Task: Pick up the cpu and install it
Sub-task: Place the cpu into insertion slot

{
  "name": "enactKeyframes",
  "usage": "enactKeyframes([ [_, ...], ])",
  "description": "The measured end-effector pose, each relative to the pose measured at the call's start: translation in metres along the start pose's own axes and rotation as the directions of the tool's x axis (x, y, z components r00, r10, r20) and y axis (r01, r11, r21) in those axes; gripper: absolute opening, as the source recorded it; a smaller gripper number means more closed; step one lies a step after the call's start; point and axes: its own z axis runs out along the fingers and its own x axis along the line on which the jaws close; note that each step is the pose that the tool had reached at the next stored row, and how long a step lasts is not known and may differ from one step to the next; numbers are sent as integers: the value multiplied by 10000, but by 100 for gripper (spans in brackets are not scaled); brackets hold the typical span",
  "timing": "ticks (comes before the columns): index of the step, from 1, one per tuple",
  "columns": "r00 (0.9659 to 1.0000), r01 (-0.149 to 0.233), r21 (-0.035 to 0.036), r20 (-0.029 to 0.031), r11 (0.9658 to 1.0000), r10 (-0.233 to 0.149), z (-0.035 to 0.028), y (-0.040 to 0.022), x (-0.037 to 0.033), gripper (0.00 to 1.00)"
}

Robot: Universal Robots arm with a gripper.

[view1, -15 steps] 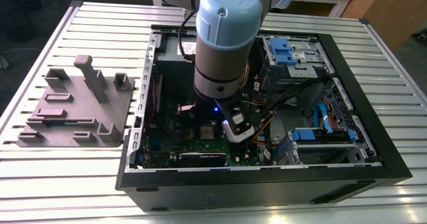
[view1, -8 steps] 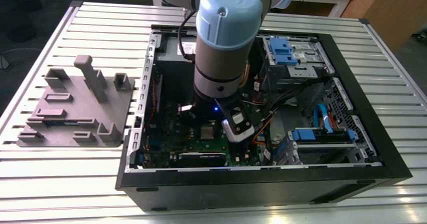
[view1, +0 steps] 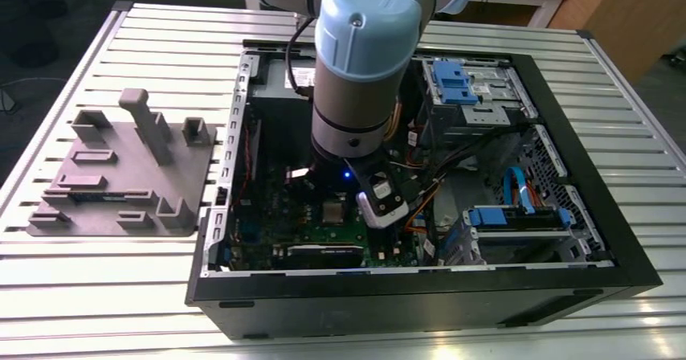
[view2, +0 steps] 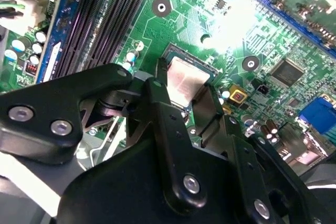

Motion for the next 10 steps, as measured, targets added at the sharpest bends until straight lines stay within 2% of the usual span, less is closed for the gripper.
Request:
enactKeyframes([
  [10,10000,1,-23,2,10000,-1,2,0,0,45],
])
